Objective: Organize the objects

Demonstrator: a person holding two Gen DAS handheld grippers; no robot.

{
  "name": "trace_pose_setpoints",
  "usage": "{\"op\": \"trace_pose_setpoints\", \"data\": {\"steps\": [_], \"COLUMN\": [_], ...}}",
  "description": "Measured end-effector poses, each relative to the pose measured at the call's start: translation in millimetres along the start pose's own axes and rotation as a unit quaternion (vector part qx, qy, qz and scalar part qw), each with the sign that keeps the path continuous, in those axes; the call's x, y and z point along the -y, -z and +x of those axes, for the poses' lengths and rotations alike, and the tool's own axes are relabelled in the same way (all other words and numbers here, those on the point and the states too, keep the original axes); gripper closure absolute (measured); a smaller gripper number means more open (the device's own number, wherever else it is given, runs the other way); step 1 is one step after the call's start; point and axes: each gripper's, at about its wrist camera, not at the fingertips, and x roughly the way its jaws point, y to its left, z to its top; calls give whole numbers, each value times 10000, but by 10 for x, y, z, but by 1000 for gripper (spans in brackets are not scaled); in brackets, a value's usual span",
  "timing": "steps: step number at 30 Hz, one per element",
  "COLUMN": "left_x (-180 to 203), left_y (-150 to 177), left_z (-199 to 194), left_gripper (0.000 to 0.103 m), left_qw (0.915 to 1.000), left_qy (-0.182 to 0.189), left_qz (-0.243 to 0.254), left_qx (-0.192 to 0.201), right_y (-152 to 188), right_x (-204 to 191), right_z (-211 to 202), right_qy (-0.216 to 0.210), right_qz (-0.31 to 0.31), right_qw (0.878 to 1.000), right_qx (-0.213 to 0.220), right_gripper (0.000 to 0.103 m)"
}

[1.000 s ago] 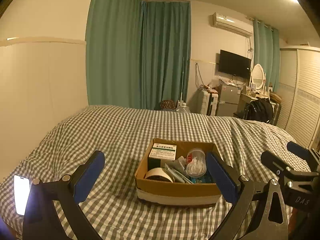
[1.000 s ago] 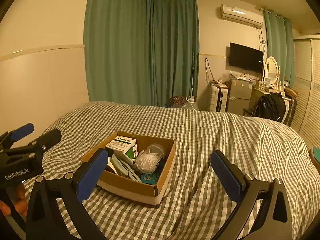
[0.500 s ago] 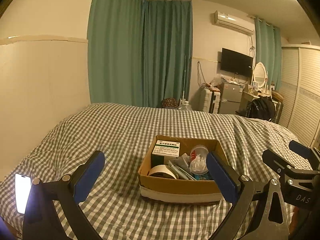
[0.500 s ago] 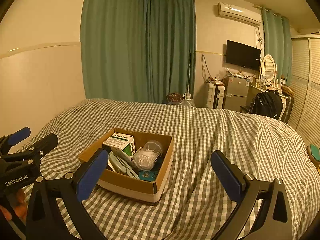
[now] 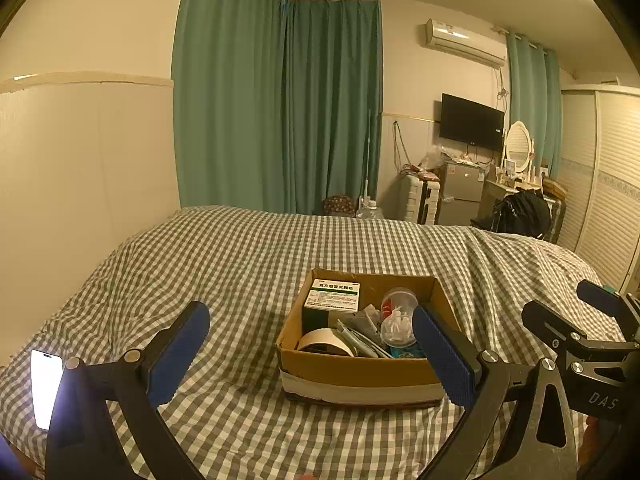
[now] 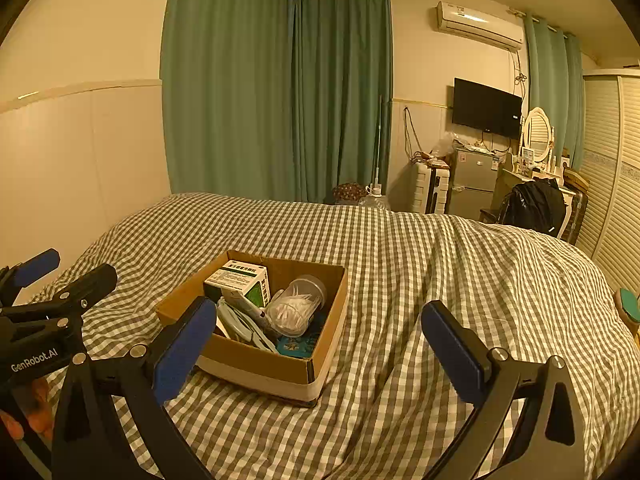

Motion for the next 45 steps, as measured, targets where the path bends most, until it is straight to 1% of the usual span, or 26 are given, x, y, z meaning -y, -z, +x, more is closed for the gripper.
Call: {"op": "trace_pose_setpoints", "data": {"steps": [7, 21, 37, 44, 45], "left_x": [-10, -30, -19, -8, -5], "left_y": [9, 32, 55, 66, 70], "left_z": [-2, 15, 34, 38, 25], "left_gripper": [0, 0, 0, 0, 0], "left_qw": [10000, 10000, 9999, 9999, 9998], "left_qy": [-51, -65, -48, -57, -118], "left_qz": [57, 24, 96, 119, 127], "left_qx": [28, -7, -58, -56, -28], "right_y": [20, 44, 69, 87, 91], "right_x": [-16, -27, -41, -20, -20], "right_z": [26, 44, 54, 80, 85], "right_qy": [7, -13, 1, -25, -33], "right_qz": [-12, -28, -11, 32, 43], "right_qw": [10000, 10000, 9999, 9998, 9998], "right_qx": [-42, -94, -120, -199, -216], "right_gripper": [0, 0, 0, 0, 0]}}
